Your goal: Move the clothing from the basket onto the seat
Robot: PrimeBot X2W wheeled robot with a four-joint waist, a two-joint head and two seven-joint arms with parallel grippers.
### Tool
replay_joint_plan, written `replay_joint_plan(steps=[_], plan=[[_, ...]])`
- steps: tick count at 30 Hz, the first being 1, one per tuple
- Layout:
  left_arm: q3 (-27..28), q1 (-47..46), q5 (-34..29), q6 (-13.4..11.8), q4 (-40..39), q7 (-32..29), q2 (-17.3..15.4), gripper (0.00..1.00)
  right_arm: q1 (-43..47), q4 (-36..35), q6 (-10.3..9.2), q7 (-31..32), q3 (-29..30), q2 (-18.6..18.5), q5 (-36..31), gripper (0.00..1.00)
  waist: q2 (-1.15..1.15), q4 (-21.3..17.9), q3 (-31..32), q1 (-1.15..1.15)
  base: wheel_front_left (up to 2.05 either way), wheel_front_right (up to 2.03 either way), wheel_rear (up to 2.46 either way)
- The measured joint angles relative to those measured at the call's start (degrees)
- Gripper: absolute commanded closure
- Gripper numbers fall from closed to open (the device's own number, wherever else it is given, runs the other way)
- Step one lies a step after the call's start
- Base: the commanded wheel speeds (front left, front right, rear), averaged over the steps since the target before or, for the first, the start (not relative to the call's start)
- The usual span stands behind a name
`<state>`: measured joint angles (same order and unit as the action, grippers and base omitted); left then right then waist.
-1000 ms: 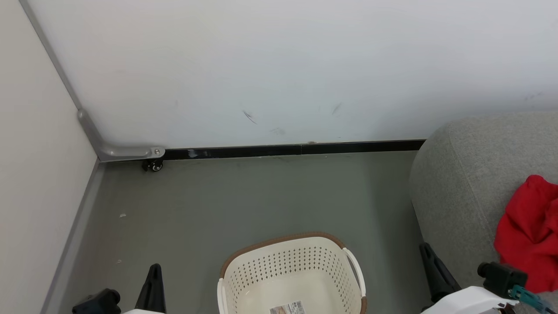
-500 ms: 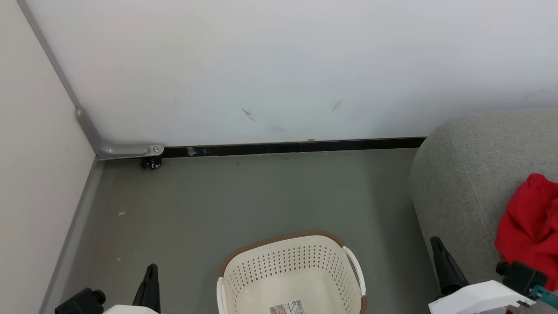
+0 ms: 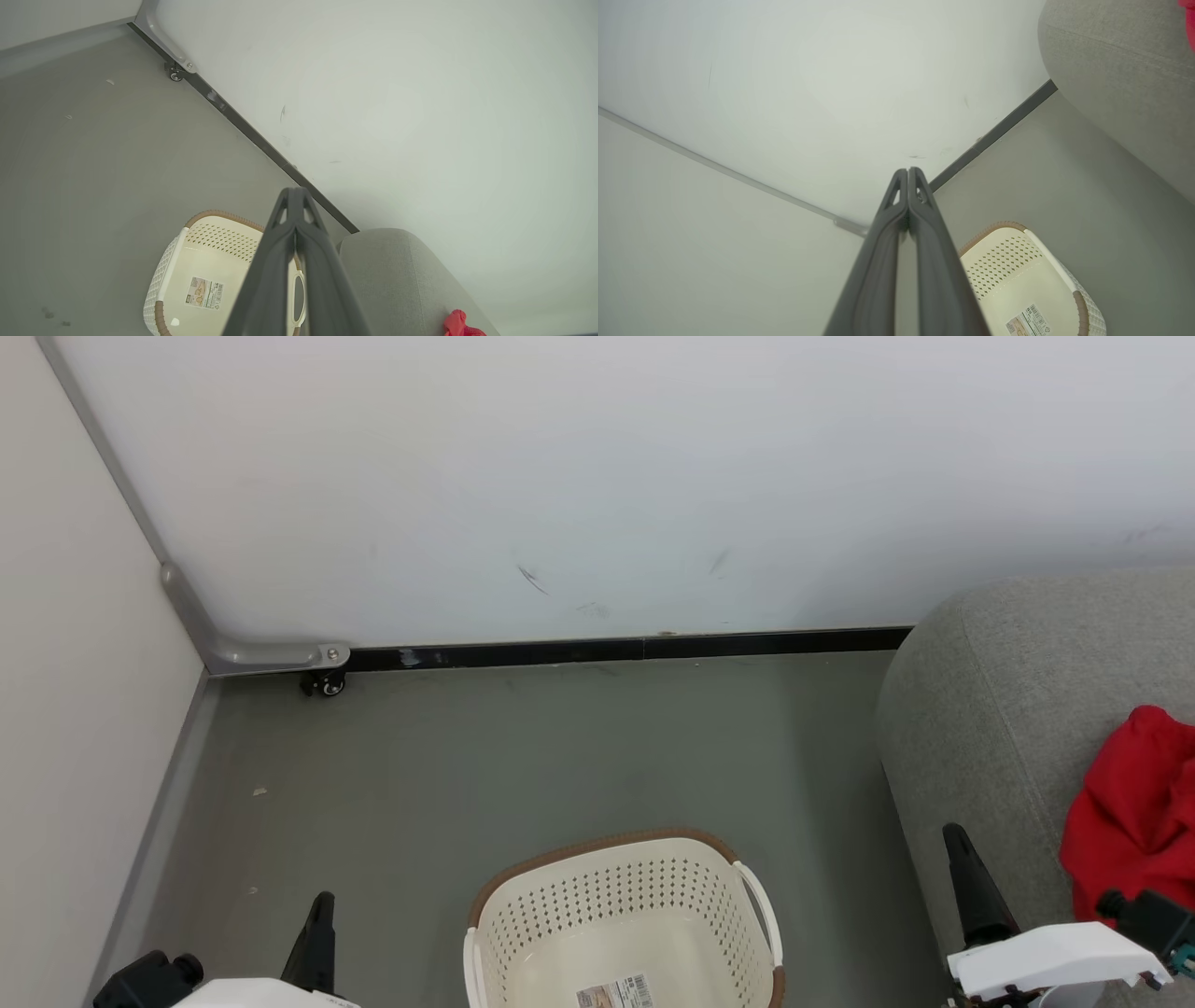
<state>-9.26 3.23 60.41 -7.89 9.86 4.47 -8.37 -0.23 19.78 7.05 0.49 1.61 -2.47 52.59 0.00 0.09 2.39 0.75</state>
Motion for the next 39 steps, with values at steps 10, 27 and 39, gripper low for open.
replay_joint_plan(steps=[10, 27, 39], plan=[[2.2, -1.0, 6.4, 2.8, 0.9, -1.8, 1.1, 1.00, -0.2, -0.7, 0.00, 1.1, 1.3, 0.0, 7.5, 1.00, 0.00, 0.0, -0.7, -0.46, 0.00, 0.00, 0.00], [6.4, -2.7, 18.4, 7.8, 2.2, -4.7, 2.5, 1.00, -1.4, -2.1, 0.00, 3.2, 3.6, 0.0, 21.5, 1.00, 0.00, -0.1, -1.8, -0.69, 0.00, 0.00, 0.00], [9.3, -4.0, 26.7, 11.3, 3.2, -7.1, 3.6, 1.00, -2.5, -3.0, 0.00, 4.7, 5.2, 0.0, 31.4, 1.00, 0.00, -0.1, -2.3, -0.71, 0.00, 0.00, 0.00]])
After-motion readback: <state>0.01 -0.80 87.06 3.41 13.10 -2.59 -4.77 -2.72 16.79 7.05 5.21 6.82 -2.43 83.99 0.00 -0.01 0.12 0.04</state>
